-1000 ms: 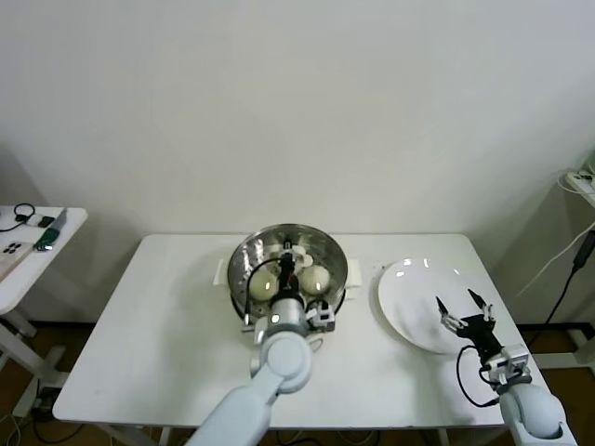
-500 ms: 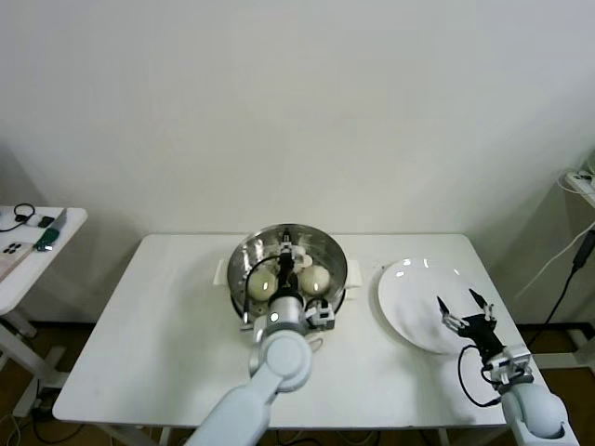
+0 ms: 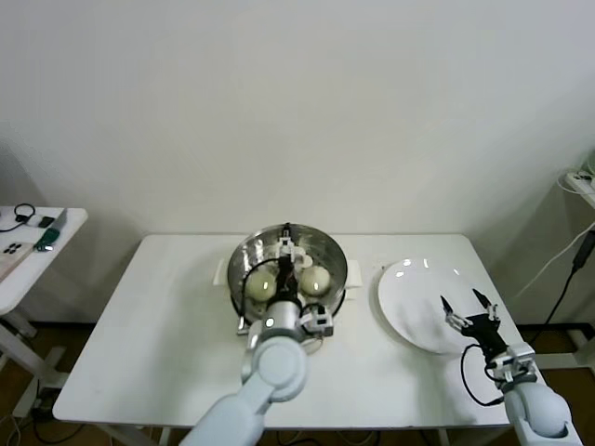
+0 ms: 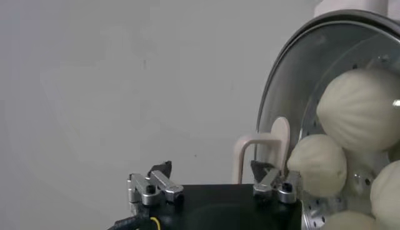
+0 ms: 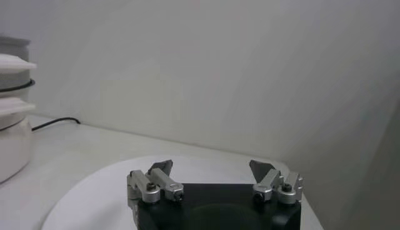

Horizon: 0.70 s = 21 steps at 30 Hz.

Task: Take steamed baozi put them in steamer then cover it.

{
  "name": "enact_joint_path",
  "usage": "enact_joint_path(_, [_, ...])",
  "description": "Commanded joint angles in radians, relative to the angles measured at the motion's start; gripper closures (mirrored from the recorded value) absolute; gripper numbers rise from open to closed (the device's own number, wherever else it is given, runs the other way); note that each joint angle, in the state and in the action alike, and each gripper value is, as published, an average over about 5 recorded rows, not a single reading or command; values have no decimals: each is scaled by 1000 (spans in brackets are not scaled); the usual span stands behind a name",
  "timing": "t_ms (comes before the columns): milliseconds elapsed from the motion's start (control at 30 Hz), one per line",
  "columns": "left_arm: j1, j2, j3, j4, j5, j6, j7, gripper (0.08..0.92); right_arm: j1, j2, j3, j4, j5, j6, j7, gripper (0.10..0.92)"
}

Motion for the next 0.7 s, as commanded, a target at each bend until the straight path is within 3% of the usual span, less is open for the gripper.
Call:
enact_joint_path(33, [50,78,-5,-126,-66,44,4,192,4,-1,1,-4,6,-6,1,203])
enact_joint_path(300, [139,134,-46,-232,-134,28,-46,177,6,-1,1,-4,2,-8,1,203])
enact_joint_path(533, [270,200,-184,-368,-266,-45,-140,177,5,-5,5,-6,-2,-7,-2,203])
enact_joint_path(700, [350,217,-315,-409,-521,-140,-282,177,4,-6,6,-4,-3,-2,-4,203])
